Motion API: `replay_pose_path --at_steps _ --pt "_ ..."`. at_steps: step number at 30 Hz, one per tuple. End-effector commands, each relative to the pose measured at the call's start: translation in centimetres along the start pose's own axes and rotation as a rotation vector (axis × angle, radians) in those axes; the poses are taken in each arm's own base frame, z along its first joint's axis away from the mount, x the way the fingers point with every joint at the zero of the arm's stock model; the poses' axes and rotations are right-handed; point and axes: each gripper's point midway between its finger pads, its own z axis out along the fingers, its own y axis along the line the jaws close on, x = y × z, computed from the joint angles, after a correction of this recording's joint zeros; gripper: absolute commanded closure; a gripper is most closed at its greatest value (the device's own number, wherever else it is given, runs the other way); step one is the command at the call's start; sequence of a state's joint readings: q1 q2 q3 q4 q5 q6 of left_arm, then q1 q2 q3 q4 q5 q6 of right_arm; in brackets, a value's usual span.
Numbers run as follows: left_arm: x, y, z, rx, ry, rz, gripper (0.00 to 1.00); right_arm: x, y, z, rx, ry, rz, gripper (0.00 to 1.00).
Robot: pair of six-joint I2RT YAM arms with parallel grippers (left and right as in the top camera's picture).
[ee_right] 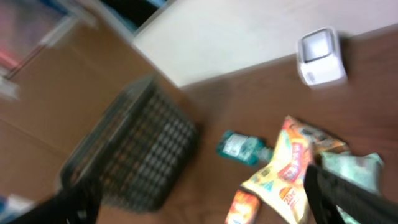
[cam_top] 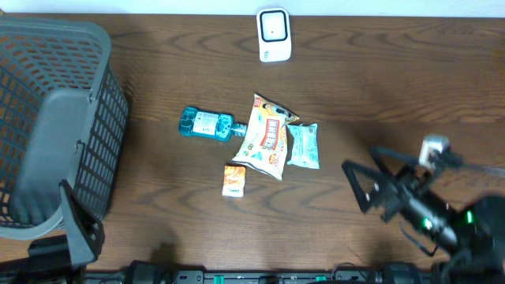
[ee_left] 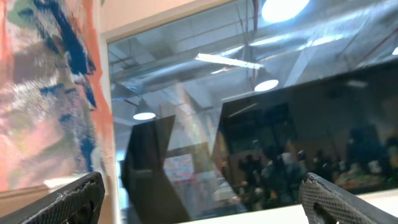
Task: Scan the item barcode
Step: 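Move the right gripper over the green pack on the table, then grasp the green pack with the right gripper and lift it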
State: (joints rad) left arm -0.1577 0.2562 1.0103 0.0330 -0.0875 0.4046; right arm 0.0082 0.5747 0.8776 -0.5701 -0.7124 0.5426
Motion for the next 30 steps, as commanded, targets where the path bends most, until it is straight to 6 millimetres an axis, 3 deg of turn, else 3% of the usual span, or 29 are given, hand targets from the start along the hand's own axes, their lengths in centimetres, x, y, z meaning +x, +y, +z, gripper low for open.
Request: replay_pose_path --at_steps 1,5,9,11,17,19,25,30 --pt "-1.6 0.5 -0.4 -0.006 -0.041 -0.088 0.00 -0.8 -1.9 1.7 0.129 0.042 -0.098 0.01" --pt "-1.8 0.6 -0.6 -0.008 -0.048 -0.089 0.00 0.8 -2.9 4.5 0.249 0.133 -0.125 0.01" --pt "-2.9 1.2 -1.8 -0.019 -0.084 -0.094 0.00 3.4 -5.1 6.7 0.502 0.181 -0.176 0.01" --pt "-3.9 1.7 -3.0 -0.030 -0.119 -0.098 0.00 4.8 -6.4 7.7 0.647 0.185 -0.221 0.01" --pt "-7.3 3.6 -8.3 -0.069 -0.250 -0.117 0.00 9.0 -8.9 12.7 0.801 0.304 -0.317 0.01" --pt "-8.2 4.4 -9.0 -0.092 -0.267 -0.123 0.00 9.9 -9.8 14.4 0.837 0.365 -0.321 0.01" --pt "-7.8 4.3 -9.0 -0.085 -0.233 -0.117 0.00 9.2 -10.2 17.7 0.942 0.412 -0.354 0.01" --pt "-7.8 4.3 -9.0 -0.085 -0.233 -0.117 0.00 8.6 -12.1 17.2 1.064 0.429 -0.374 0.06"
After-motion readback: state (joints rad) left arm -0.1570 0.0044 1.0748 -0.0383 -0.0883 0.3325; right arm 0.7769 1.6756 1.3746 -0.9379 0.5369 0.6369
